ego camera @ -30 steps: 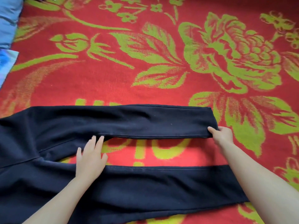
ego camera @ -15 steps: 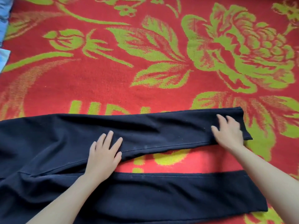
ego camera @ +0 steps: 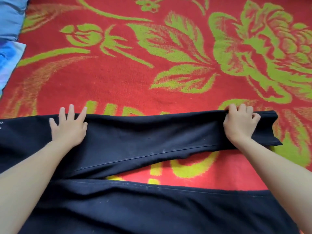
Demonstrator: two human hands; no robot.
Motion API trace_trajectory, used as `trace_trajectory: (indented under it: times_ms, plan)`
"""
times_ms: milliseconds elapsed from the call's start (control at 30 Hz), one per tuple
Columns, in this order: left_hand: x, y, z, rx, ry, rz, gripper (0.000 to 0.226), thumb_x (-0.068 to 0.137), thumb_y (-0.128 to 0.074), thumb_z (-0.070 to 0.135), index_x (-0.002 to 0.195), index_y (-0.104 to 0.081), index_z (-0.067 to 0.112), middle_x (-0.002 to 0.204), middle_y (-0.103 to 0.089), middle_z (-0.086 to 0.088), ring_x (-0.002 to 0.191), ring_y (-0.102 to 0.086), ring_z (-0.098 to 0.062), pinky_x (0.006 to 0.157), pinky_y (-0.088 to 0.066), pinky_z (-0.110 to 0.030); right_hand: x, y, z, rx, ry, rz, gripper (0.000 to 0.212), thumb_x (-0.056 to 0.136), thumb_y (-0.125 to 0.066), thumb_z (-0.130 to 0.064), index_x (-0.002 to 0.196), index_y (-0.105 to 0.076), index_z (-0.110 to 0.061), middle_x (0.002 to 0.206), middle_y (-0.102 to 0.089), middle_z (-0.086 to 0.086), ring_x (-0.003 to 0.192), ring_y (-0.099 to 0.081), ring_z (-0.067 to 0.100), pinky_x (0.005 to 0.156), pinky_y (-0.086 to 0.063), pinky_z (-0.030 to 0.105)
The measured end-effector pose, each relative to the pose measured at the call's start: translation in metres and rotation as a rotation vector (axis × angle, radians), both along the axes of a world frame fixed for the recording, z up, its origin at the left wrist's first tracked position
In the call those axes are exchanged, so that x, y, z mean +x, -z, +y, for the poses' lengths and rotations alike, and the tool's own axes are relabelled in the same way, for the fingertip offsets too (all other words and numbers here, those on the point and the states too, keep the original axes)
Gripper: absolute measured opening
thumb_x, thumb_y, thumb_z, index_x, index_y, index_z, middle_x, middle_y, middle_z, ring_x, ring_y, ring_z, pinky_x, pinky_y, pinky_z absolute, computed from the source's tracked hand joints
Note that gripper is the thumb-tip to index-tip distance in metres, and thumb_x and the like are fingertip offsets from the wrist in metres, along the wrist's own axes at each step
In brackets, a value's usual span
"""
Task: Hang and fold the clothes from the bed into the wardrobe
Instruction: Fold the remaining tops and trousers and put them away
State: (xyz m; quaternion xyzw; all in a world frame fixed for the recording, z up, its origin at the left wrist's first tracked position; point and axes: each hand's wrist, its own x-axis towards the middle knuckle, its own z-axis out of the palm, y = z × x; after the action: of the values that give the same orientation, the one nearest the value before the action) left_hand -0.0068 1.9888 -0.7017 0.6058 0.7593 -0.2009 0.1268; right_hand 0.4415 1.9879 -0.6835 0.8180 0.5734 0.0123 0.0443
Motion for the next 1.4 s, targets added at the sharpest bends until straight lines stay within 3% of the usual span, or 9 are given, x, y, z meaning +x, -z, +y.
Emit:
trace_trajectory:
  times_ms: [133,267,367,467,567,700,867,1000,1400]
  plan:
    - [0.008,-0.006,-0.008,0.081,-0.074,-0.034,0.065,0.098,-0.03,0.045,0.151,0.004,0.027,0.157,0.009,-0.017,0.144,0.006,-0.034,0.112,-0.01,-0.054,-0.027,0.002,-0.005,-0.168,0.1,0.067,0.055,0.092,-0.05,-0.009,0.143,-0.03,-0.01,0.151,-0.019,0.024,0.14,-0.013,0.037,0.104,-0.024,0.05]
    - [-0.002,0.0,-0.049,0.041,-0.015,-0.017,0.069,0.097,-0.027,0.052,0.15,0.009,0.026,0.157,0.011,-0.017,0.144,0.007,-0.034,0.113,-0.009,-0.052,-0.073,0.01,-0.036,0.0,-0.478,0.059,0.053,0.086,-0.045,-0.026,0.136,-0.039,-0.012,0.141,-0.04,0.028,0.131,-0.03,0.039,0.096,-0.033,0.053]
    - [-0.011,0.002,-0.081,0.007,-0.017,-0.053,0.071,0.094,-0.04,0.051,0.151,-0.007,0.024,0.157,-0.002,-0.02,0.143,-0.004,-0.039,0.11,-0.015,-0.057,-0.11,0.015,-0.053,-0.173,-0.687,0.085,0.052,0.086,-0.038,-0.043,0.133,-0.043,-0.022,0.141,-0.043,0.023,0.131,-0.033,0.037,0.096,-0.036,0.054]
    - [-0.03,0.0,-0.102,0.042,-0.002,-0.099,0.073,0.087,-0.057,0.046,0.147,-0.025,0.02,0.152,-0.02,-0.025,0.139,-0.02,-0.045,0.105,-0.022,-0.063,-0.132,0.02,-0.063,-0.44,-0.435,0.067,0.066,0.092,-0.025,-0.062,0.149,-0.015,-0.032,0.156,-0.01,0.02,0.142,-0.01,0.041,0.106,-0.024,0.059]
    - [-0.047,-0.01,-0.107,0.105,0.021,-0.098,0.073,0.09,-0.05,0.049,0.149,-0.016,0.022,0.155,-0.014,-0.022,0.142,-0.013,-0.04,0.109,-0.017,-0.06,-0.14,0.013,-0.064,-0.532,-0.105,0.146,0.075,0.088,-0.019,-0.07,0.149,0.006,-0.034,0.156,0.012,0.017,0.142,0.009,0.041,0.111,-0.011,0.057]
    - [-0.075,-0.02,-0.126,0.089,-0.128,-0.107,0.069,0.095,-0.026,0.056,0.149,0.007,0.03,0.158,0.006,-0.013,0.145,0.005,-0.029,0.114,-0.006,-0.05,-0.166,0.003,-0.077,-0.445,-0.193,0.091,0.072,0.091,-0.022,-0.065,0.15,-0.001,-0.03,0.156,0.007,0.019,0.143,0.002,0.04,0.11,-0.016,0.055]
    - [-0.122,-0.029,-0.196,0.033,-0.365,-0.054,0.068,0.094,-0.021,0.06,0.15,0.005,0.032,0.158,0.006,-0.012,0.145,0.005,-0.029,0.114,-0.007,-0.049,-0.228,0.003,-0.112,-0.314,-0.66,0.154,0.071,0.094,-0.013,-0.058,0.124,-0.061,-0.015,0.129,-0.052,0.03,0.114,-0.054,0.046,0.08,-0.049,0.056]
    - [-0.143,-0.047,-0.252,-0.015,-0.557,-0.047,0.069,0.093,-0.021,0.061,0.151,-0.002,0.029,0.158,0.002,-0.013,0.144,0.002,-0.03,0.114,-0.008,-0.05,-0.269,-0.005,-0.152,-0.312,-0.805,0.204,0.059,0.081,-0.034,-0.05,0.119,-0.064,-0.016,0.124,-0.057,0.026,0.111,-0.059,0.04,0.078,-0.053,0.05]
    - [-0.203,-0.068,-0.207,0.266,-0.57,-0.292,0.047,0.097,-0.044,0.025,0.142,-0.038,0.01,0.152,-0.029,-0.011,0.139,-0.02,-0.029,0.107,-0.027,-0.046,-0.357,-0.039,-0.177,-0.213,-0.766,0.318,0.057,0.08,-0.038,-0.047,0.114,-0.067,-0.012,0.12,-0.06,0.025,0.108,-0.061,0.038,0.078,-0.054,0.043]
